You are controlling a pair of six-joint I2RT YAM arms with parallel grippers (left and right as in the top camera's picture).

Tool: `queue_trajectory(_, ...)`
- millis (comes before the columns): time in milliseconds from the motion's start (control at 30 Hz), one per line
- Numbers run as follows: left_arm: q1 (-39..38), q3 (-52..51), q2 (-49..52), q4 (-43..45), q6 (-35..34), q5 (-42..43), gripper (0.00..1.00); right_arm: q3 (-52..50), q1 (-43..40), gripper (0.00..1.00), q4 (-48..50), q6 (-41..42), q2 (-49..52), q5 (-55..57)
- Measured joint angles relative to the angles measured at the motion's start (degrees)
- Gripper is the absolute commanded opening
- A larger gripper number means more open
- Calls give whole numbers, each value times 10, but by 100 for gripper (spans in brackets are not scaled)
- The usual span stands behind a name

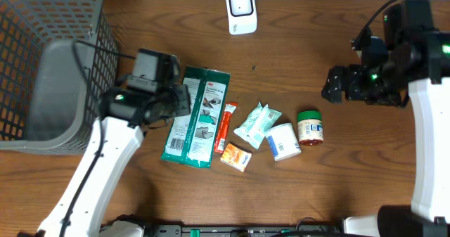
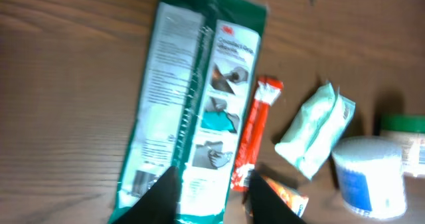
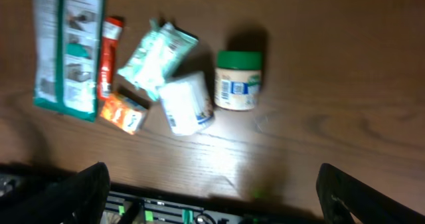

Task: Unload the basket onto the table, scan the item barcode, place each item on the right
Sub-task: 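Reach the right gripper to the green-lidded jar and grasp it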

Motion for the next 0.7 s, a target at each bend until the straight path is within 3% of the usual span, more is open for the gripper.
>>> queue_trajectory(333, -25, 0, 43, 22, 8, 7, 68, -98, 0, 91, 69, 43, 86, 30)
queue_trajectory(367, -25, 0, 43, 23, 7, 6, 79, -115, 0, 91, 84, 46, 94, 31)
queue_trajectory(400, -25, 0, 43, 23, 7, 4, 82, -131, 0, 90, 98, 50, 104, 32)
queue_trajectory(700, -25, 0, 43, 23, 13, -9, 84, -230, 7, 88, 226, 74, 164, 36)
